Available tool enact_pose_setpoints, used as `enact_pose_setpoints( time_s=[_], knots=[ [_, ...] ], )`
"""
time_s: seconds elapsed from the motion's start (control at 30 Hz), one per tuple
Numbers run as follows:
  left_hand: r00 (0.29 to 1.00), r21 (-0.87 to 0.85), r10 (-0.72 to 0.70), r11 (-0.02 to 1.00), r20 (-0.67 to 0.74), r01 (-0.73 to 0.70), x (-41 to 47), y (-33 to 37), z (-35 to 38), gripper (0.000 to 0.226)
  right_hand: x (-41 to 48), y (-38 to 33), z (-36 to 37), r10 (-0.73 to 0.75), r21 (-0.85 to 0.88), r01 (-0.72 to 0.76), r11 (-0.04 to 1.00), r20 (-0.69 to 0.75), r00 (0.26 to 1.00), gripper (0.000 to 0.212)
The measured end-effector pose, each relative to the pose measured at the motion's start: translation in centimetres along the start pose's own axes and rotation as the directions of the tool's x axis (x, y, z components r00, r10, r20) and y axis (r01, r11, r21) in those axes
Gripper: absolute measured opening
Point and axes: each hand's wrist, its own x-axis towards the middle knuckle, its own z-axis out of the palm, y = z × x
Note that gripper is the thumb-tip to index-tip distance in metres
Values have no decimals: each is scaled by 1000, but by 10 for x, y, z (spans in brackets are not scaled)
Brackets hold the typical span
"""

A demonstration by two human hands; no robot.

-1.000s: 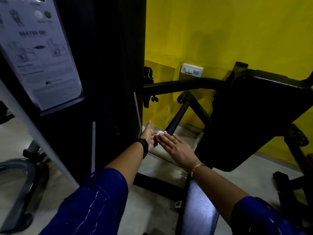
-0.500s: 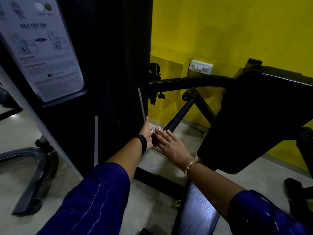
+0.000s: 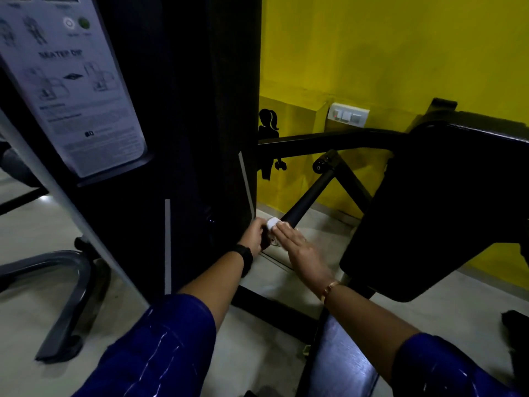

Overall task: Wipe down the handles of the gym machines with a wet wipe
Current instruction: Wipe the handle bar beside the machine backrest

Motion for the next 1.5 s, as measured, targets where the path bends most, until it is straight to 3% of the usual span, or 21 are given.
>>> enact_pose_setpoints(
  time_s=[0.1, 0.13, 0.17, 0.27, 0.33, 0.4, 0.5, 0.63, 0.73, 0.83, 1.0, 1.13, 1.23, 1.3, 1.4, 1.5],
  knots=[
    [990, 225, 128, 964, 67, -140, -2, -8, 7, 28, 1, 8, 9, 144, 87, -139, 986, -53, 988, 76],
    [981, 368, 164, 910, 105, -191, -2, -9, 7, 38, 6, 9, 10, 178, 110, -171, 979, -54, 983, 75],
    [972, 528, 185, 816, 144, -234, -4, -10, 6, 56, 12, 11, 11, 189, 127, -181, 975, -52, 981, 75],
    [931, 868, 292, 377, 219, -322, -6, -8, 4, 94, 19, 18, 14, 115, 121, -106, 987, -66, 991, 75],
    [900, 925, 351, 177, 260, -336, -3, -9, 0, 104, 14, 30, 17, 27, 81, -20, 997, -79, 996, 81],
    [878, 937, 377, 63, 296, -343, -1, -12, -2, 109, 9, 41, 19, -34, 32, 37, 999, -83, 996, 88],
    [849, 939, 409, -71, 335, -337, 0, -11, -1, 105, 17, 47, 18, -25, -15, 24, 1000, -107, 994, 78],
    [836, 930, 408, -116, 366, -350, 1, -2, 5, 106, 32, 40, 16, 37, 0, -37, 999, -148, 988, 71],
    [862, 948, 405, -43, 305, -315, 3, 0, 14, 104, 21, 48, 19, -45, -11, 43, 999, -160, 986, 71],
    [885, 971, 417, 23, 208, -239, 6, -2, 22, 101, 13, 58, 19, -8, -20, 5, 1000, -183, 983, 77],
    [871, 981, 450, -103, 196, -167, 6, -7, 36, 91, 38, 50, 10, 118, 48, -111, 993, -180, 977, 65],
    [894, 989, 425, -40, 144, -140, 7, -10, 34, 93, 19, 57, 22, 6, 59, 5, 998, -175, 985, 68],
    [896, 986, 414, -66, 164, -150, 12, -6, 33, 93, 13, 69, 25, 131, 104, -110, 988, -221, 966, 77],
    [899, 981, 393, -97, 191, -166, 13, -5, 31, 92, 20, 67, 21, 256, 119, -235, 965, -209, 944, 71],
    [897, 960, 353, -181, 268, -215, 13, -4, 25, 88, 36, 62, 15, 335, 172, -308, 936, -160, 929, 66],
    [839, 852, 296, -418, 457, -316, 13, -1, 17, 81, 41, 58, 19, 309, 229, -271, 935, -150, 939, 64]
  ],
)
